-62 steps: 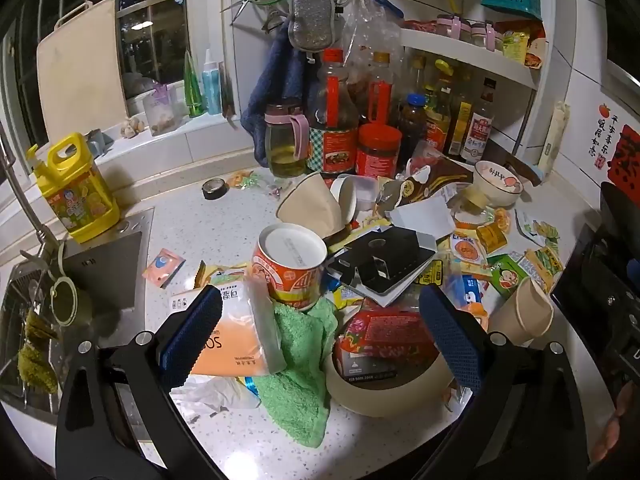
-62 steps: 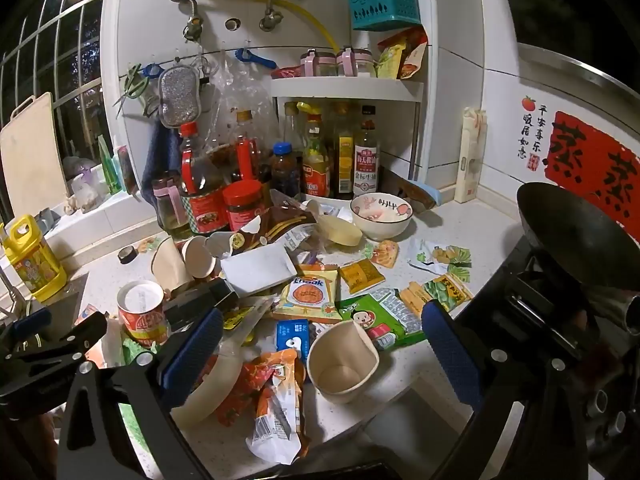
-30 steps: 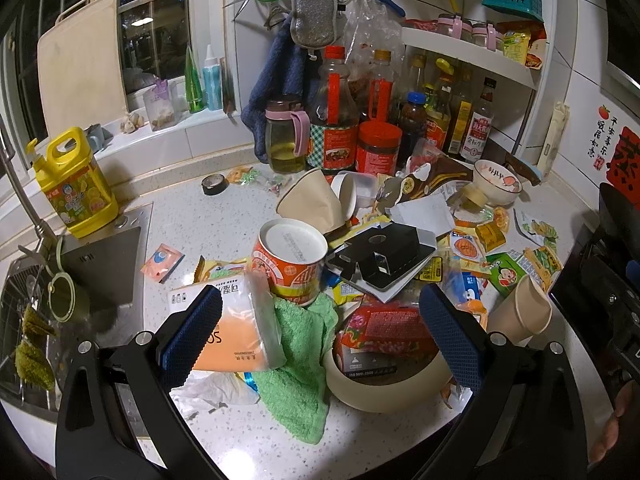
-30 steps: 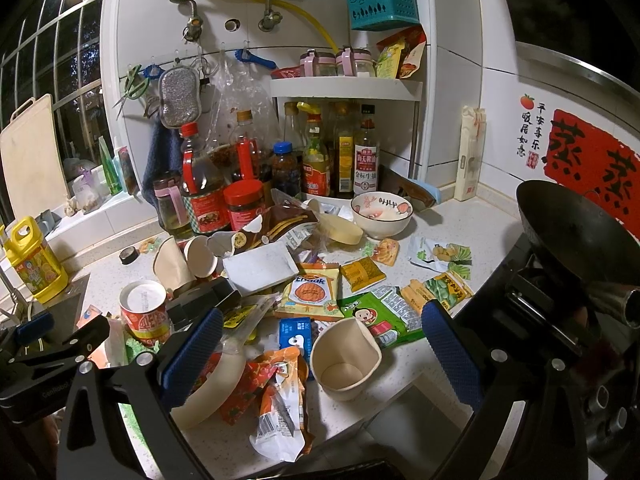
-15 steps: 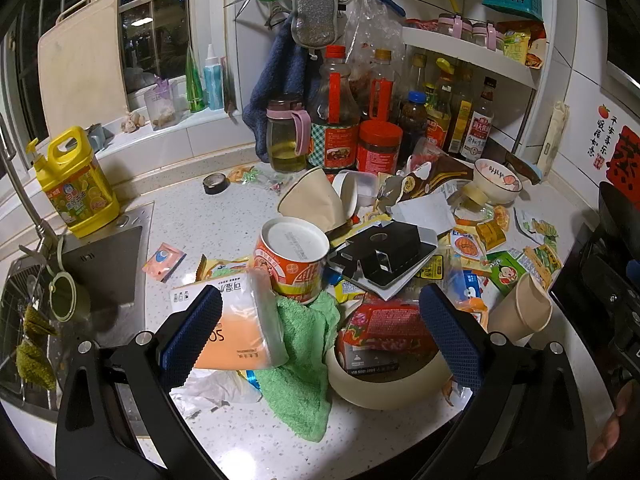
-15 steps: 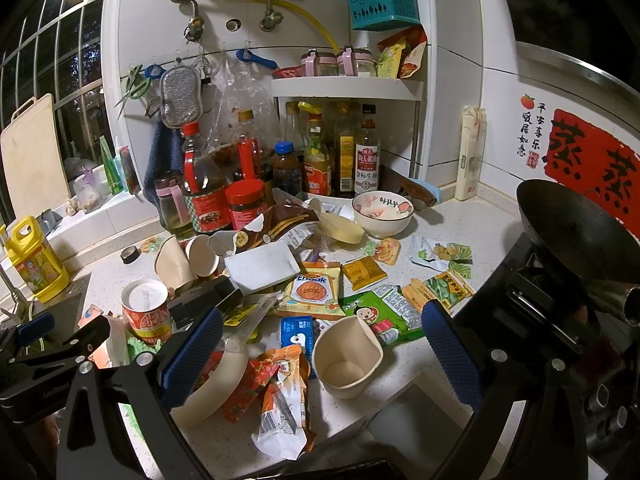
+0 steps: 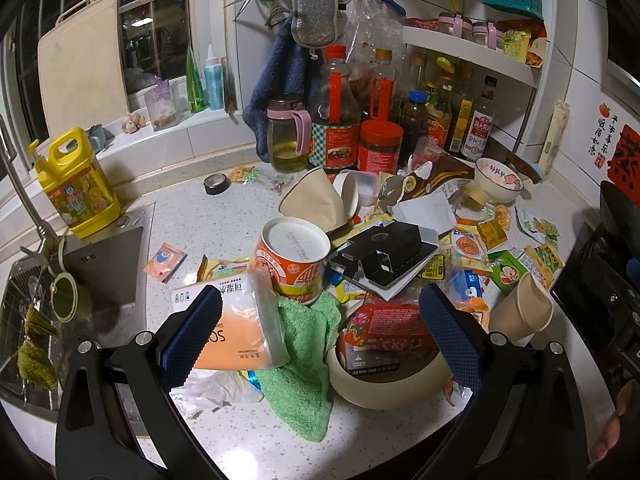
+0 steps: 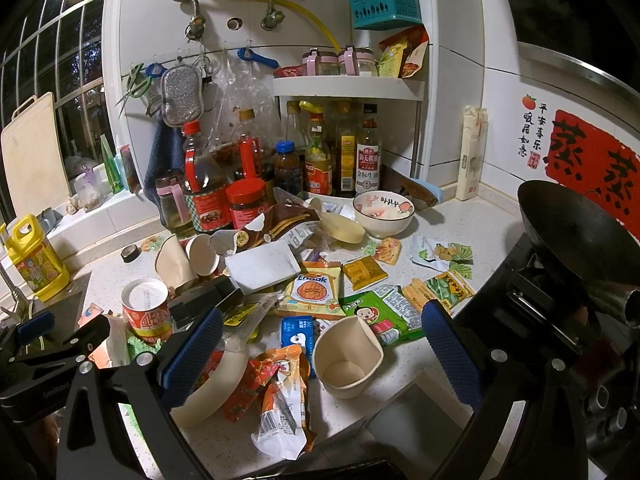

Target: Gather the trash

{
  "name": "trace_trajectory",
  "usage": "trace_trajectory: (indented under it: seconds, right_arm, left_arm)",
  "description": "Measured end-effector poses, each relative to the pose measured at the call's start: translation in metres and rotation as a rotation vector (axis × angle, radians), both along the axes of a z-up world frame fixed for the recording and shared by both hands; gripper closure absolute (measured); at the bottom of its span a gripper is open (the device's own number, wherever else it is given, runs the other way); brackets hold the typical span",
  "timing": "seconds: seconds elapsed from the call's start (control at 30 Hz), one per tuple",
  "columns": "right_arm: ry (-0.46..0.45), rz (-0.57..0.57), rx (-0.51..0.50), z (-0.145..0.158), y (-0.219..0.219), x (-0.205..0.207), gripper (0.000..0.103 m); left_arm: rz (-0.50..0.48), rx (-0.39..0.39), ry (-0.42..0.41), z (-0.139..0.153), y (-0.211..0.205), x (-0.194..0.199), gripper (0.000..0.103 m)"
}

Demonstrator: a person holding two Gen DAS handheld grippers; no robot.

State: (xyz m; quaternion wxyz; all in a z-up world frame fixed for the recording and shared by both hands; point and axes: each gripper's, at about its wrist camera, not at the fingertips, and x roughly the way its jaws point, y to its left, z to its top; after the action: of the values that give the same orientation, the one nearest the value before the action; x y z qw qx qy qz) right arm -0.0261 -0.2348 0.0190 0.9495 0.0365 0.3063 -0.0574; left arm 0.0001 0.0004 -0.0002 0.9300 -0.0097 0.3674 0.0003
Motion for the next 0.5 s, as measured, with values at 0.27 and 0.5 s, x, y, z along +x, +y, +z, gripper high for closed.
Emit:
trace_trajectory:
  seconds: [0.27,0.5]
  right_arm:
    - [-0.001,0.004,-0.001,0.0006,0.0001,0.0004,0.005]
    - [0.001,0.001,0.0,-0.0007,-0.0002,0.0016,0.005]
  left_arm:
    - [0.0,-0.001,0.001,-0.0001,0.0001,0.0001,0.007]
    - [0.001,0.0,0.002,0.0002,0.0002,-0.0003,0.007]
